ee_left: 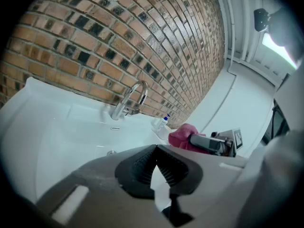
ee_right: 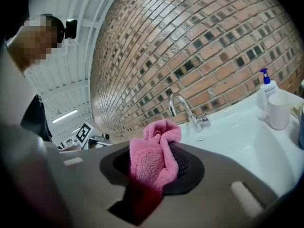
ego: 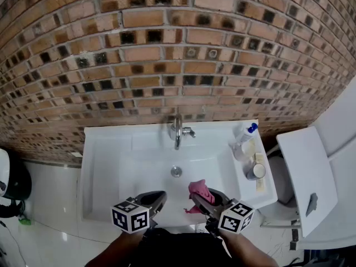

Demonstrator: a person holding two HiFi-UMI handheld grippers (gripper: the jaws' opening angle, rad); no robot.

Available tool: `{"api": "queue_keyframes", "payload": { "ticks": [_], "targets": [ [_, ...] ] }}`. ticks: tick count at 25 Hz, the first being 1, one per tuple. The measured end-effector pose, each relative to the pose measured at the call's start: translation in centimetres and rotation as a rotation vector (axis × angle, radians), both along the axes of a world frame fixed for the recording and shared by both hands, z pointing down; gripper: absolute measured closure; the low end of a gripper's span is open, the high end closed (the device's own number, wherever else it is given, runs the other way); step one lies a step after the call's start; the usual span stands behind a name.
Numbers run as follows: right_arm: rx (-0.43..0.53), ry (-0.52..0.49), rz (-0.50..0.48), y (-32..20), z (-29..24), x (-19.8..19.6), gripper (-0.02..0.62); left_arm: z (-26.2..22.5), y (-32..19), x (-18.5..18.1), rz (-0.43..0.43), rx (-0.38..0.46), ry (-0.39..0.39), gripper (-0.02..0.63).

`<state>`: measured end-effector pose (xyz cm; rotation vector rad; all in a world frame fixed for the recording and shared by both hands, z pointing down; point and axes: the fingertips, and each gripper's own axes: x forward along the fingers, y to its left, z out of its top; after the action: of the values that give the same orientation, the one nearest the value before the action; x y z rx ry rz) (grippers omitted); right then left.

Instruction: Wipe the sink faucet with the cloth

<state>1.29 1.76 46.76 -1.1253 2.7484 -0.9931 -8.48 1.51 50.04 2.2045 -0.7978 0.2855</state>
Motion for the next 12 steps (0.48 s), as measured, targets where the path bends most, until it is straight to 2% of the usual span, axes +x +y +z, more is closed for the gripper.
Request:
{"api": "queue_keyframes", "payload": {
  "ticks": [7,12],
  "targets": [
    [0.008,0.014,0.065,-1.2,0.3,-2.5,0.460,0.6,-0.8,-3.2,0.052,-0.001,-0.003,0.603],
    [-0.008,0.027,0.122,-1.9,1.1,-2.3,0.460,1.6,-1.2,-4.4,0.076,-0.022,-0.005,0.603]
  ]
}}
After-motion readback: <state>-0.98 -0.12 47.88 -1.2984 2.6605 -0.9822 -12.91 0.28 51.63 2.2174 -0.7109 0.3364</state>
